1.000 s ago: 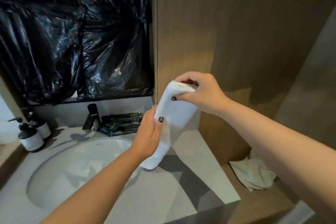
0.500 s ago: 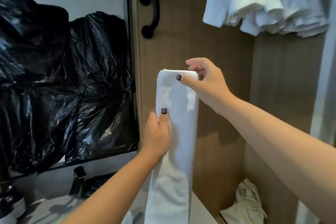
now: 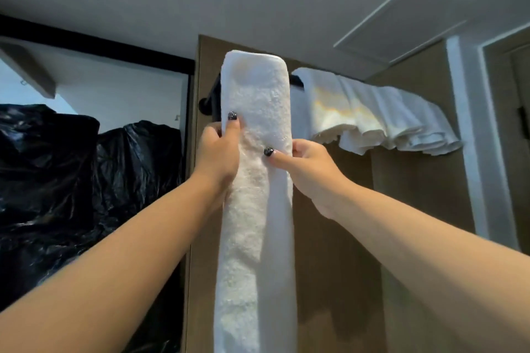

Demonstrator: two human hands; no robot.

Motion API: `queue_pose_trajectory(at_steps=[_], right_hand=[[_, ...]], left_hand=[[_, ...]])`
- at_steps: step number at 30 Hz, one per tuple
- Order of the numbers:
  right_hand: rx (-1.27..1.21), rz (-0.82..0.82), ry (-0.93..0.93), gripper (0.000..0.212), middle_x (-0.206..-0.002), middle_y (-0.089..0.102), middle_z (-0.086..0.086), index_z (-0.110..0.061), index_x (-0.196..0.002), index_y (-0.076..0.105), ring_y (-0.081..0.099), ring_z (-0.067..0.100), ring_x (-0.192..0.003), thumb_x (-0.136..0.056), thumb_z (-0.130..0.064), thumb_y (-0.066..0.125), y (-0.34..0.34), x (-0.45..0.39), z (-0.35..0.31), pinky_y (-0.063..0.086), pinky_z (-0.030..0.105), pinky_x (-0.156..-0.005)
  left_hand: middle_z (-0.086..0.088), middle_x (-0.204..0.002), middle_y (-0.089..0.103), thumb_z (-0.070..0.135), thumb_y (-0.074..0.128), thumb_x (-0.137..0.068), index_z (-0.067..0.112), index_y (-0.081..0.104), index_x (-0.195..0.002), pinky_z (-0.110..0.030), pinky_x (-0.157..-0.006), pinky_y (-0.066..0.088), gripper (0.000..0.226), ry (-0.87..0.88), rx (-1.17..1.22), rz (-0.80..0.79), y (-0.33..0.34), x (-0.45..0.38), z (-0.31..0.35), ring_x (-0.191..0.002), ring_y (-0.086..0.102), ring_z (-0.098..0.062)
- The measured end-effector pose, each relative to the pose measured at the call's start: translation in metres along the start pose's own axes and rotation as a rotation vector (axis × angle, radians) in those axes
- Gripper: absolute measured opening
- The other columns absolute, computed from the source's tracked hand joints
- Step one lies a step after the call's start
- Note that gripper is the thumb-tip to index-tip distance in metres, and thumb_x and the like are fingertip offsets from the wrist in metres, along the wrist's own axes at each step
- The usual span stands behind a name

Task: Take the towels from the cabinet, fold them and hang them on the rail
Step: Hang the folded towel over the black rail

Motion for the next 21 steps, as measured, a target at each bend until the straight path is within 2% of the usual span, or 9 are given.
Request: queue_pose_trajectory(at_steps=[3,7,9,10,12,14,15,18,21], right_hand=[[-0.037,0.031,-0.052,0.031,-0.092,0.068,0.017,0.005,-0.105,0.066,0.056,0.019,-0.079,-0.089,-0.021,0.071,-0.011,-0.031,-0.024,0.039,0.03,-0.07],[-0.093,0.048,-0.109,0.022,-0.08,0.06,0.009,0.002,-0.096,0.067,0.052,0.017,-0.067,-0.09,-0.019,0.07,-0.013,-0.069,-0.048,0.039,0.021,-0.053],[-0.117,0.057,-0.139,0.021,-0.075,0.056,0.008,0.002,-0.09,0.066,0.05,0.017,-0.063,-0.09,-0.018,0.069,-0.012,-0.091,-0.056,0.038,0.021,-0.053],[-0.122,0.061,-0.156,0.02,-0.072,0.053,0.007,-0.001,-0.086,0.064,0.047,0.016,-0.061,-0.088,-0.02,0.07,-0.011,-0.101,-0.06,0.036,0.022,-0.054],[-0.113,0.096,-0.192,0.021,-0.067,0.04,0.004,-0.013,-0.08,0.056,0.036,0.016,-0.06,-0.083,-0.025,0.073,-0.013,-0.12,-0.064,0.026,0.026,-0.056],[-0.093,0.162,-0.224,0.034,-0.063,0.025,0.002,-0.017,-0.07,0.043,0.023,0.017,-0.057,-0.084,-0.027,0.073,-0.022,-0.139,-0.066,0.015,0.029,-0.056],[-0.094,0.19,-0.236,0.034,-0.066,0.025,0.004,-0.017,-0.071,0.043,0.022,0.019,-0.06,-0.083,-0.028,0.073,-0.026,-0.149,-0.065,0.013,0.031,-0.057],[-0.131,0.223,-0.253,0.02,-0.078,0.043,0.008,-0.015,-0.089,0.059,0.038,0.021,-0.069,-0.085,-0.027,0.073,-0.033,-0.175,-0.064,0.027,0.028,-0.059],[-0.127,0.32,-0.259,0.019,-0.076,0.056,0.009,-0.009,-0.079,0.064,0.053,0.02,-0.067,-0.088,-0.024,0.072,-0.048,-0.196,-0.062,0.04,0.029,-0.061]], left_hand=[[-0.007,-0.111,0.07,0.044,0.055,-0.098,0.013,0.056,-0.119,-0.04,-0.08,0.059,0.038,-0.045,0.127,-0.021,0.004,-0.02,0.011,-0.093,0.072,-0.021],[-0.009,-0.111,0.073,0.04,0.072,-0.083,0.01,0.057,-0.125,-0.04,-0.078,0.059,0.053,-0.029,0.108,-0.109,0.007,-0.032,0.005,-0.095,0.073,-0.025],[-0.01,-0.11,0.073,0.038,0.078,-0.075,0.01,0.057,-0.125,-0.046,-0.087,0.058,0.061,-0.058,0.095,-0.193,0.016,-0.036,-0.005,-0.096,0.072,-0.029],[-0.011,-0.108,0.074,0.033,0.08,-0.076,0.009,0.058,-0.124,-0.048,-0.089,0.057,0.057,-0.061,0.105,-0.225,0.02,-0.037,-0.009,-0.096,0.072,-0.03],[-0.011,-0.106,0.075,0.024,0.079,-0.08,0.009,0.061,-0.12,-0.046,-0.087,0.058,0.047,-0.051,0.146,-0.259,0.027,-0.043,-0.018,-0.095,0.073,-0.031],[-0.01,-0.105,0.075,0.023,0.079,-0.075,0.009,0.062,-0.119,-0.044,-0.085,0.059,0.049,-0.034,0.167,-0.286,0.034,-0.053,-0.028,-0.094,0.073,-0.031],[-0.009,-0.104,0.075,0.023,0.08,-0.072,0.01,0.063,-0.119,-0.042,-0.082,0.06,0.051,-0.023,0.169,-0.301,0.038,-0.059,-0.032,-0.093,0.073,-0.03],[-0.007,-0.101,0.076,0.022,0.082,-0.069,0.01,0.063,-0.118,-0.034,-0.071,0.06,0.054,0.012,0.126,-0.344,0.046,-0.082,-0.043,-0.088,0.074,-0.026],[-0.004,-0.097,0.076,0.019,0.081,-0.075,0.012,0.063,-0.115,-0.025,-0.06,0.057,0.045,0.069,0.077,-0.377,0.055,-0.105,-0.049,-0.079,0.075,-0.019]])
Point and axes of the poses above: each hand's wrist, its own x-axis away from the middle knuckle, its own y-axis out of the palm, z = x × y, the point moved 9 cm from there along -x, towards the middle knuckle
